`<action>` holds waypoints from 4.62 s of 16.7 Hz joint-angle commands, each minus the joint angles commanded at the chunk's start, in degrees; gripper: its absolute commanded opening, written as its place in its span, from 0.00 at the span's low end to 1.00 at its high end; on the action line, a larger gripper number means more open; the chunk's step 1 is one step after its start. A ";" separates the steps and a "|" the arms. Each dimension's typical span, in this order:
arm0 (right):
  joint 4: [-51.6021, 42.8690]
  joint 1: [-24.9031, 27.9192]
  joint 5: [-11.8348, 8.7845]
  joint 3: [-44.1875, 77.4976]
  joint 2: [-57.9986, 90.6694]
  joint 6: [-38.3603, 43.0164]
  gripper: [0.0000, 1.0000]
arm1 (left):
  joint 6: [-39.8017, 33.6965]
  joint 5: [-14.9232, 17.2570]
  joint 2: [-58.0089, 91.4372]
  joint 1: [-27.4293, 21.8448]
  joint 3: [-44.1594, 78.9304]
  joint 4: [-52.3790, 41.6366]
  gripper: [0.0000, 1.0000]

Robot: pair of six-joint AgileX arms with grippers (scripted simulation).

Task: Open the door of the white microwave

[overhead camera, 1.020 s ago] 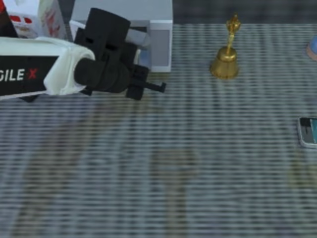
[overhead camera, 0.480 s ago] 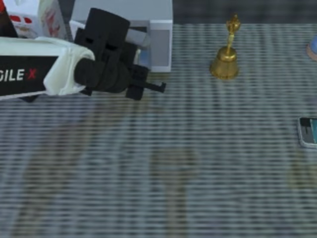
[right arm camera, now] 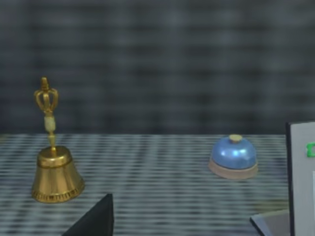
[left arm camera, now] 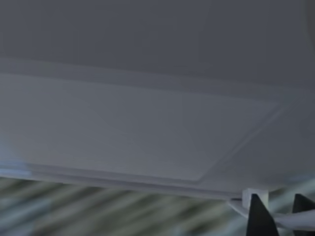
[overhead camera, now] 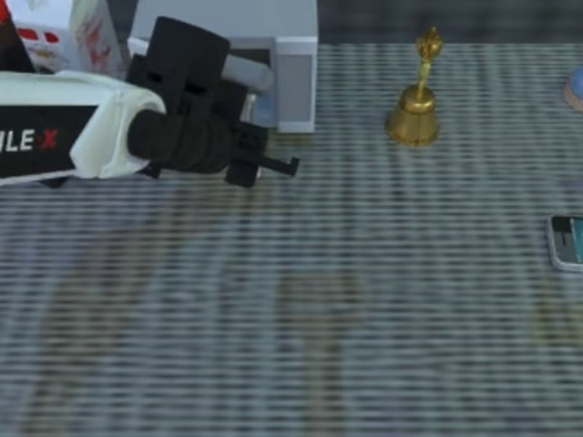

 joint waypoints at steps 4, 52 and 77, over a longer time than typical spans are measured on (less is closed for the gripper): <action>0.00 0.00 0.00 0.00 0.00 0.00 1.00 | 1.89 1.30 -0.71 0.78 -1.20 0.20 0.00; 0.00 0.00 0.00 0.00 0.00 0.00 1.00 | 5.86 4.71 -2.31 2.36 -3.28 0.37 0.00; 0.00 0.00 0.00 0.00 0.00 0.00 1.00 | 10.22 8.36 -3.77 4.18 -5.06 0.10 0.00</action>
